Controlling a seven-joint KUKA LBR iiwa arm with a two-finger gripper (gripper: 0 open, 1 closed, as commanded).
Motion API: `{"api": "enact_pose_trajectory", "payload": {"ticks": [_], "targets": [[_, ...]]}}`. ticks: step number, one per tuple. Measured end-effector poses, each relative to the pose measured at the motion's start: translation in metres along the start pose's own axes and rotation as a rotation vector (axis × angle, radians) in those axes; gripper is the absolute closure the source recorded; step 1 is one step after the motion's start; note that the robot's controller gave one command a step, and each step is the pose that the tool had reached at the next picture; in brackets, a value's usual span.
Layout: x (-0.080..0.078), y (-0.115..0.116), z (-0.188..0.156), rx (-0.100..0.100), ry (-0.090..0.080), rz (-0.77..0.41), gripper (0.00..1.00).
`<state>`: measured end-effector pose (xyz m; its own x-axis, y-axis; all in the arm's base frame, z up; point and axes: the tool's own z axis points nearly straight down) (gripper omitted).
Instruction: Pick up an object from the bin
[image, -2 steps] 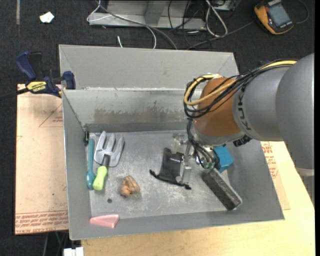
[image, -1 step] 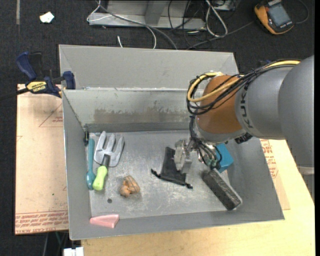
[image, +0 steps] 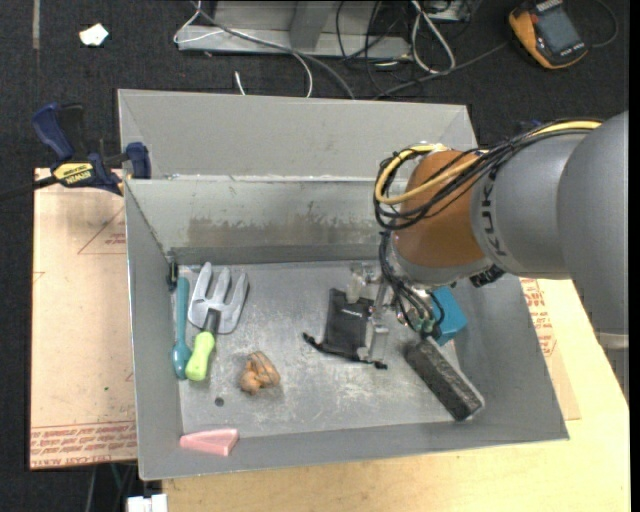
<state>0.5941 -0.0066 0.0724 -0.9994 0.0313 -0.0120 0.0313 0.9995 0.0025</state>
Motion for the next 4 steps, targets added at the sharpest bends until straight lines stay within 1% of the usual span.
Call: {"api": "enact_pose_trajectory", "payload": {"ticks": [1,2,3,4], "targets": [[0.000,0.000,0.000,0.000,0.000,-0.001,0.00],[0.005,-0.011,0.001,-0.001,-0.003,0.074,1.00],[0.005,-0.011,0.001,-0.001,-0.003,0.074,1.00],[-0.004,-0.005,-0.002,-0.001,-0.001,0.149,1.00]]}}
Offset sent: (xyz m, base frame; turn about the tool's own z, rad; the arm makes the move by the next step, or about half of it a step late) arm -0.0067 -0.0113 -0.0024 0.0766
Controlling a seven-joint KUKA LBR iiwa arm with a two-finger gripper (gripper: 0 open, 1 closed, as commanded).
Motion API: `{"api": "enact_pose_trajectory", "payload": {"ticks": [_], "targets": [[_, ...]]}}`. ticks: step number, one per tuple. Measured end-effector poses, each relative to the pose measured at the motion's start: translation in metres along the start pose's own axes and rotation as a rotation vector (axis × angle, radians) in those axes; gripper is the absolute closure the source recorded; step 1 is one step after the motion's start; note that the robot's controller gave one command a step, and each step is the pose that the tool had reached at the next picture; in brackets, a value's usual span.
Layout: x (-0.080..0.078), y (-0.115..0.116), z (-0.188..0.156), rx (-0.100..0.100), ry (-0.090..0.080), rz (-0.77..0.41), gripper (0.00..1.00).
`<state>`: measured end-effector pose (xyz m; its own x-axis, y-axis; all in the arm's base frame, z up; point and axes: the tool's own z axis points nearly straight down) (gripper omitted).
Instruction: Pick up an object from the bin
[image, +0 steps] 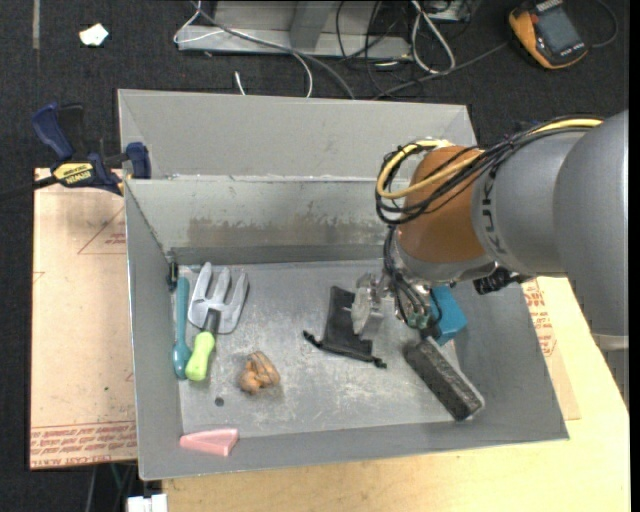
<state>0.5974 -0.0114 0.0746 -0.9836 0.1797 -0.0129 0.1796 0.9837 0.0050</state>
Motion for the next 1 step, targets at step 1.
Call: {"api": "enact_pose_trajectory", "payload": {"ticks": [1], "targets": [[-0.0058,0.0074,-0.0097,-0.001,-0.003,0.116,0.00]]}}
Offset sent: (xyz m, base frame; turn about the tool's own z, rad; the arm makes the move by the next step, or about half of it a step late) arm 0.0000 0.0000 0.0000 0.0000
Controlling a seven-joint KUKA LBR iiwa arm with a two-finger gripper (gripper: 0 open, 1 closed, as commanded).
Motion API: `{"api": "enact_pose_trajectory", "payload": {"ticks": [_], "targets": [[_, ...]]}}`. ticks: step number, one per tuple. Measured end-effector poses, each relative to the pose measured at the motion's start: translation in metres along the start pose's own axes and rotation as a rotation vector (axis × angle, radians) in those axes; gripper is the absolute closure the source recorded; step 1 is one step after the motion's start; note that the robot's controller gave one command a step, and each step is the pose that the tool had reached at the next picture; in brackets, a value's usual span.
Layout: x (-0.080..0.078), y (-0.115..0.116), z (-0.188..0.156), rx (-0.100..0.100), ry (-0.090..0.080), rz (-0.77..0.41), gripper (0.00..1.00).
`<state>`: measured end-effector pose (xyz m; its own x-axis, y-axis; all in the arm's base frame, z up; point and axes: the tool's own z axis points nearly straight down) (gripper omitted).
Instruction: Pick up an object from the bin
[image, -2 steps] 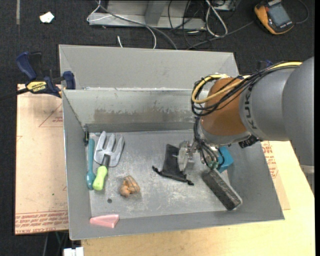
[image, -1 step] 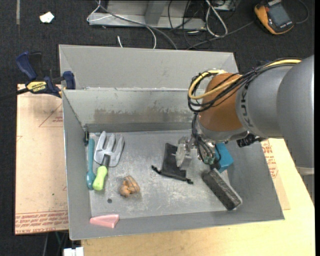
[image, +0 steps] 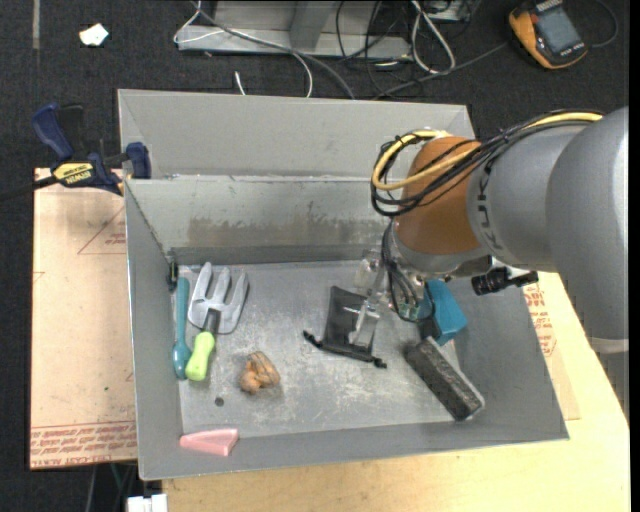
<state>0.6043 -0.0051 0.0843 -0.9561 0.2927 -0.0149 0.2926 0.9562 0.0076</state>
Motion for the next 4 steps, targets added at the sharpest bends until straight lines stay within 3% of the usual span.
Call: {"api": "enact_pose_trajectory", "payload": {"ticks": [1,2,3,4], "targets": [[0.000,0.000,0.000,0.000,0.000,0.000,0.00],[0.008,-0.023,0.013,-0.001,-0.002,-0.043,0.00],[0.013,-0.029,0.014,-0.002,-0.004,-0.065,0.00],[0.023,-0.017,0.014,-0.002,-0.005,-0.044,0.00]]}}
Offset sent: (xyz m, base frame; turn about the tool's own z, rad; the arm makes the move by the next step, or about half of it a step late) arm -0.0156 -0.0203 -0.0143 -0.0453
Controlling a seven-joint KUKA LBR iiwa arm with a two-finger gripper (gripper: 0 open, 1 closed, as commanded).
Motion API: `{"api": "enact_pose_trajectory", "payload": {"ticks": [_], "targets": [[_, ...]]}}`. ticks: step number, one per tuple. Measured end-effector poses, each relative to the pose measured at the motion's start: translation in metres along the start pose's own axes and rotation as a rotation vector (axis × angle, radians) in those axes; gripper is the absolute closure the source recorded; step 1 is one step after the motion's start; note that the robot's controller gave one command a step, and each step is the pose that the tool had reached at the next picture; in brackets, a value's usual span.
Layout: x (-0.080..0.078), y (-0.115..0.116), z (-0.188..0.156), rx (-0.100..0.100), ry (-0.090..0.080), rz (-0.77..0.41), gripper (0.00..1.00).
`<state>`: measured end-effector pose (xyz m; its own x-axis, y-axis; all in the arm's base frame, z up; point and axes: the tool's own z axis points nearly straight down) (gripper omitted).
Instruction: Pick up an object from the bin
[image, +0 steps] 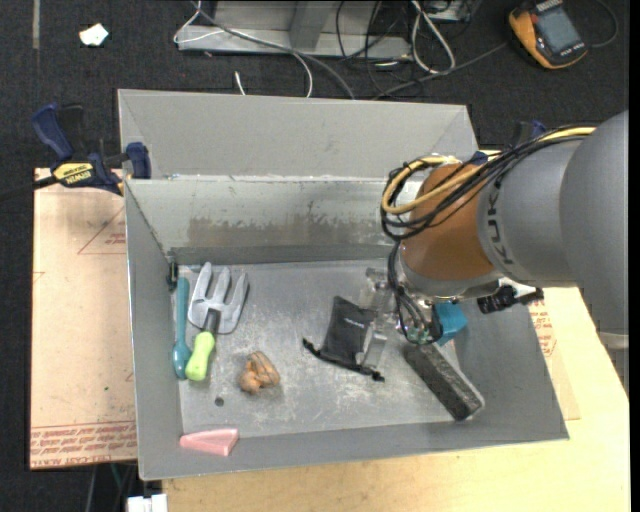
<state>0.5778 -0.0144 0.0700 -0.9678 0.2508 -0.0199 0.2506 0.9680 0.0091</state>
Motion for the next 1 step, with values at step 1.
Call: {"api": "enact_pose_trajectory", "payload": {"ticks": [1], "targets": [[-0.0079,0.0029,0.0003,-0.001,-0.002,0.039,0.00]]}}
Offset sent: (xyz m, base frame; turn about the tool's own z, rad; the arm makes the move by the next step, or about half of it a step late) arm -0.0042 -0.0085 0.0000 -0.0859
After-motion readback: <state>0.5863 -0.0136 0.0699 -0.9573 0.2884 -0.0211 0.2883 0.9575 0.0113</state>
